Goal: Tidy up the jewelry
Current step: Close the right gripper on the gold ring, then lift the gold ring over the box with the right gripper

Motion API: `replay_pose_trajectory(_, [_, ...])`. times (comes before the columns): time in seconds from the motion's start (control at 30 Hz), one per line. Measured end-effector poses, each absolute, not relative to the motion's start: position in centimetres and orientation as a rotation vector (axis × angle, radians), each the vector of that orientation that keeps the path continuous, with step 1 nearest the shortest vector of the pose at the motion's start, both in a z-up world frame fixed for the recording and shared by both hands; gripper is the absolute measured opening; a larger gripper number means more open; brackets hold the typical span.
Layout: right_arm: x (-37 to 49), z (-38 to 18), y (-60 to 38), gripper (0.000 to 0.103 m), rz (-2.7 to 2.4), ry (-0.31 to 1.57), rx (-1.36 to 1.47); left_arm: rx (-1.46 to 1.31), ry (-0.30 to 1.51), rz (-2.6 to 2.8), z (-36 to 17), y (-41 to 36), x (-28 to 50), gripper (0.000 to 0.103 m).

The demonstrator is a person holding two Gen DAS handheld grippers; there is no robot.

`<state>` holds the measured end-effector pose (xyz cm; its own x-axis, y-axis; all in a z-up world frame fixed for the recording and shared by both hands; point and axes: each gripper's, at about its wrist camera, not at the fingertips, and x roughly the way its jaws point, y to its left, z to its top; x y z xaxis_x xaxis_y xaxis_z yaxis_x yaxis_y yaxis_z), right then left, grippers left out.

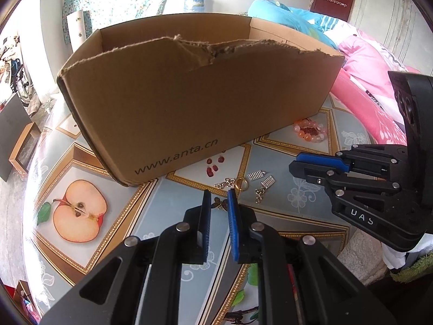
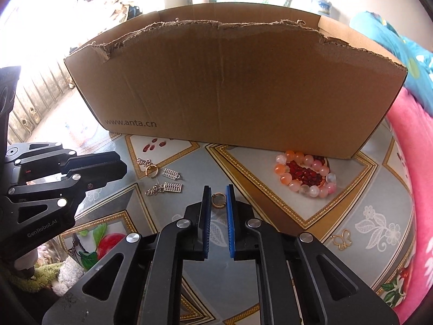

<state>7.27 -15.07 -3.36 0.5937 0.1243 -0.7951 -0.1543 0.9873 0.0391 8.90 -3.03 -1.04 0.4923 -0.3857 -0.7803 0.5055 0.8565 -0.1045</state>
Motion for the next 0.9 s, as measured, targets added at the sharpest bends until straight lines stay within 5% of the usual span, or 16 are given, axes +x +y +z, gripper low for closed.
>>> replay_pose_trajectory(0.07, [7.2, -3.3, -15.1, 0.0, 0.163, 0.92, -0.031, 0.147, 0.903, -0.541, -0.9, -3.0, 8.8, 0.012])
replay_pose_trajectory(0.9, [7.2, -3.1, -15.1, 0.005, 0.171, 0.949, -0.012, 0.128, 0.887, -0.549, -0.6, -2.8, 7.8, 0.012])
